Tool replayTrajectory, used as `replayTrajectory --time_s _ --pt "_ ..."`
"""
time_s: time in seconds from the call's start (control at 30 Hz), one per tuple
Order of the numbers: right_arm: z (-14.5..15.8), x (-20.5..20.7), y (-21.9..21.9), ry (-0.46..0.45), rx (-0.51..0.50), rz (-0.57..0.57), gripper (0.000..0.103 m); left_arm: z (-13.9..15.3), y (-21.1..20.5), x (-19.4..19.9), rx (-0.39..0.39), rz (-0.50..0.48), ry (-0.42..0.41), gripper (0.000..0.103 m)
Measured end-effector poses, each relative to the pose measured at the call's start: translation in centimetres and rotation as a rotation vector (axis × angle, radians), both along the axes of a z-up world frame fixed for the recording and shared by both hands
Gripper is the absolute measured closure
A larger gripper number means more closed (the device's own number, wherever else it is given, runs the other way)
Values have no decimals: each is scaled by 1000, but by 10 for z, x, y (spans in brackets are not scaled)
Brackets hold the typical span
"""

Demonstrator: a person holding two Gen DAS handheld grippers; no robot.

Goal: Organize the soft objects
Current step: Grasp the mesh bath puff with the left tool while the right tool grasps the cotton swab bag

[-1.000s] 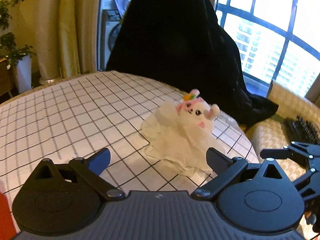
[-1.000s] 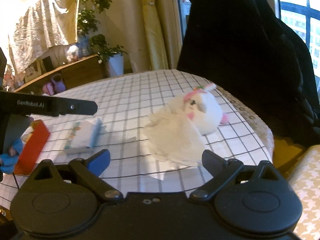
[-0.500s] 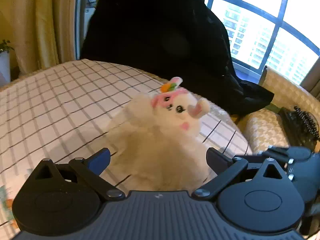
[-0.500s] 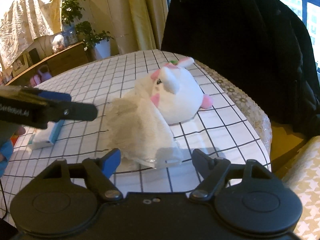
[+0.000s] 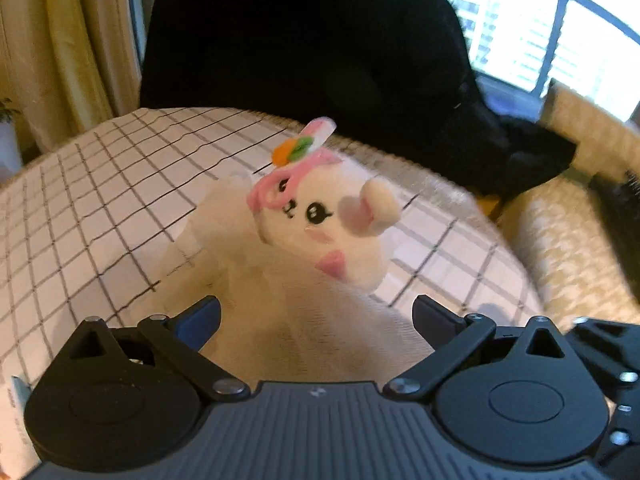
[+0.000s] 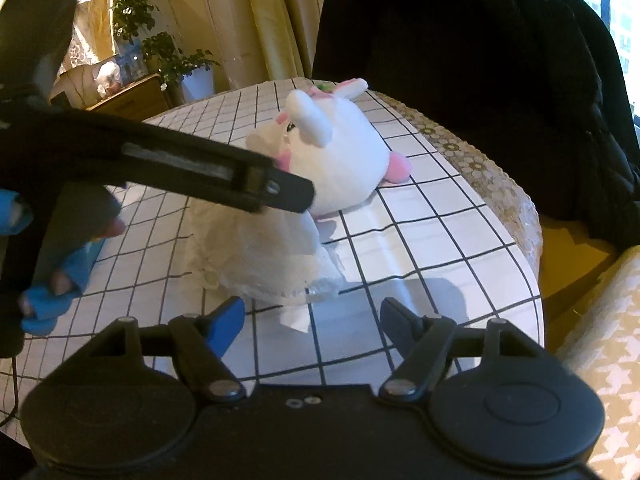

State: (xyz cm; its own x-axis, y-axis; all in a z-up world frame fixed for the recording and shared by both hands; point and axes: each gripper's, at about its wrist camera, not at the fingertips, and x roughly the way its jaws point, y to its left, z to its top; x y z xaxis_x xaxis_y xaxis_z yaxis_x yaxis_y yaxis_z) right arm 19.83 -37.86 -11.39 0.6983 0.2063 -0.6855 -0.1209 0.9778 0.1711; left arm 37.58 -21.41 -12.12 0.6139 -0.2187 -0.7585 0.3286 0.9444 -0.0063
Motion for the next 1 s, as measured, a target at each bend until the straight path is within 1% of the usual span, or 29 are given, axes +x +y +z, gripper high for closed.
replayTrajectory --time_s 0.07,0.1,0.17,0.23,0.27,0.3,0.37,0.4,0.47,0.53,0.6,0.67,0.77,0.9,1.0 --pt "-1 -1 0 3 0 -1 28 -3 -1 1 28 0 0 1" --pt "-2 -1 0 4 2 0 28 -3 2 2 25 4 4 1" --pt "-2 -1 0 6 3 0 28 -2 10 3 -9 9 13 3" --pt "-2 -2 0 3 5 1 28 0 18 3 -43 12 23 14" --pt "-2 -1 0 1 7 2 28 0 22 5 -50 14 30 24" --pt "-2 -1 0 -1 8 2 28 -1 27 7 -54 20 38 29" --pt "-1 2 1 -4 8 4 29 -4 35 11 -72 34 61 52" --pt "-1 3 1 -5 7 4 29 -5 40 12 -89 37 74 61" --pt "-1 5 2 -6 10 6 29 -7 54 15 -116 57 90 69" --pt "-1 6 3 -7 9 11 30 -6 69 16 -183 60 107 76" --pt "-1 8 4 -8 8 15 30 -4 83 14 -205 75 105 85" --pt "-2 10 6 -6 10 16 30 -4 95 13 -221 90 104 89" --pt "-2 16 11 -9 4 21 30 -5 109 10 -197 109 88 91" --pt "1 27 21 -27 -10 52 29 -9 127 11 -168 142 88 91" --pt "-1 42 30 -38 -47 76 27 -15 136 12 -155 164 97 91"
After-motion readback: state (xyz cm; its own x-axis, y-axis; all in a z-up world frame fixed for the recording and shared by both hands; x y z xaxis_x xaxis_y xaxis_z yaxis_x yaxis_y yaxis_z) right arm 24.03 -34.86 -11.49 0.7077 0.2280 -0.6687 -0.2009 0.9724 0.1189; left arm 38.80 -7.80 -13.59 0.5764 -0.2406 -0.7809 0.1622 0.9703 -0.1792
